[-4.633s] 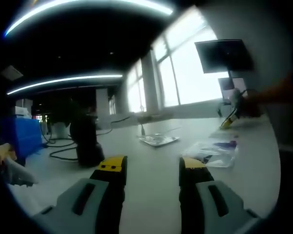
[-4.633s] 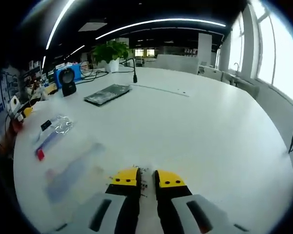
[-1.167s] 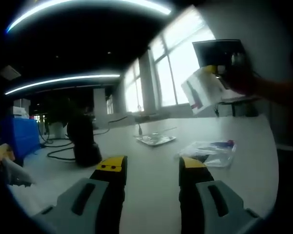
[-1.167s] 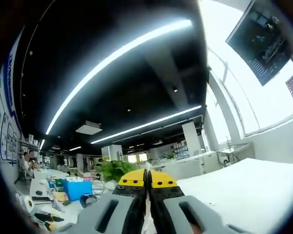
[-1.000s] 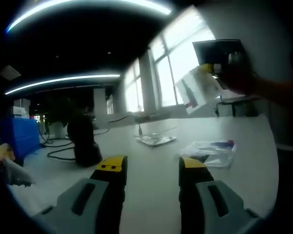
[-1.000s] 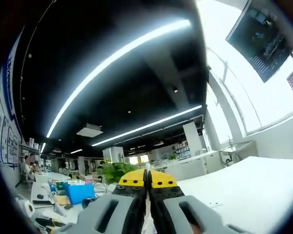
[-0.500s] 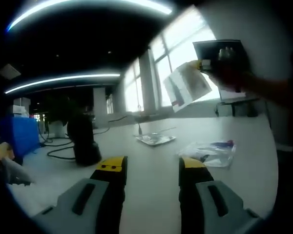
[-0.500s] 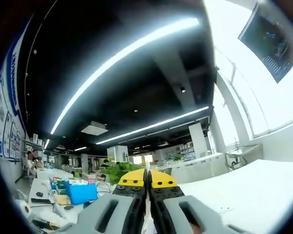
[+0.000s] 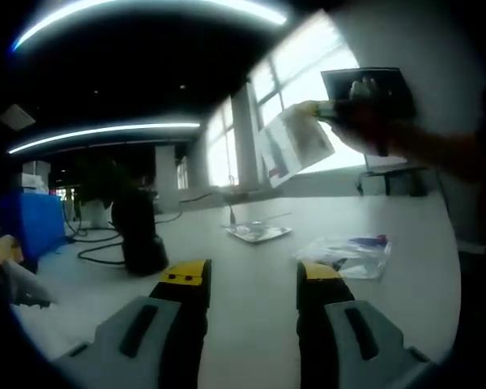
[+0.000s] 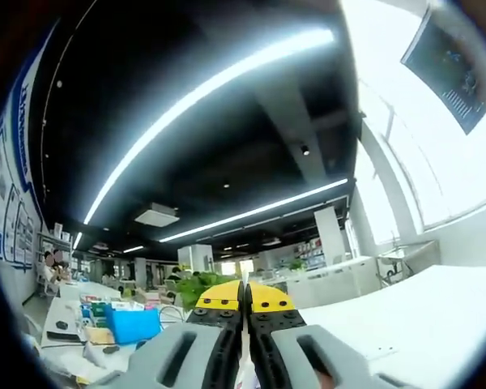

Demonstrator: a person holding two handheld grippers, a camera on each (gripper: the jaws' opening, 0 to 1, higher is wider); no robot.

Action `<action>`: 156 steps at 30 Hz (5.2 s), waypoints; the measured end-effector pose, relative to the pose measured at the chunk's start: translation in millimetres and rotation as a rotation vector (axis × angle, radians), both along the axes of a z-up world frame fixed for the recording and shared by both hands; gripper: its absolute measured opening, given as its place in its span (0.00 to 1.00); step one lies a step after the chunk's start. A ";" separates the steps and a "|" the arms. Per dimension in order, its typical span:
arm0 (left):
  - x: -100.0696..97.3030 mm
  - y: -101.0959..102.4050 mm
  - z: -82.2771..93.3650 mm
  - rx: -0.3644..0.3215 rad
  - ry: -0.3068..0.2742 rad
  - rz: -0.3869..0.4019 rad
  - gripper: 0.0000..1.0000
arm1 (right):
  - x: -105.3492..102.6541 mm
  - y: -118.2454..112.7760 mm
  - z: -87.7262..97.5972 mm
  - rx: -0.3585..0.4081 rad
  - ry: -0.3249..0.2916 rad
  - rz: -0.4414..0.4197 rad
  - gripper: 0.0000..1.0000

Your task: Clip sheet goods on table flip sheet goods clip sheet goods scan sheet goods put sheet goods back to table

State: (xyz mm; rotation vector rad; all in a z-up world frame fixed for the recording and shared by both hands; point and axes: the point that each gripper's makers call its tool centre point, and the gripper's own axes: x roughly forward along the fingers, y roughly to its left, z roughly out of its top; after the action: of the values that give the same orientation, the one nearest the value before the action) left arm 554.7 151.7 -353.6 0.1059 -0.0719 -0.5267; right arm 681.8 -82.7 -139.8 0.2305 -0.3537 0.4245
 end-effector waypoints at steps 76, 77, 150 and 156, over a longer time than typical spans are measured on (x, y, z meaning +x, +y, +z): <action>3.6 4.8 -1.4 0.000 0.010 0.028 0.35 | 84.7 134.6 -26.6 -0.093 -0.041 -0.060 0.00; 3.7 4.4 -1.8 0.000 0.012 0.026 0.35 | 84.8 138.5 -28.0 -0.107 -0.044 -0.058 0.00; 2.1 2.0 -1.9 -0.004 0.013 0.006 0.34 | 71.3 126.3 -21.1 -0.250 -0.031 -0.007 0.00; 2.3 3.7 -0.7 -0.014 0.010 0.007 0.34 | 64.2 125.9 -24.5 -0.238 0.004 0.037 0.00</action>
State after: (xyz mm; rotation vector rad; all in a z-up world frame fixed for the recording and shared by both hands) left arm 557.0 155.4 -354.4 0.0901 -0.0652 -0.5192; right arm 746.0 43.2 -164.3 0.0057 -0.2921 0.4987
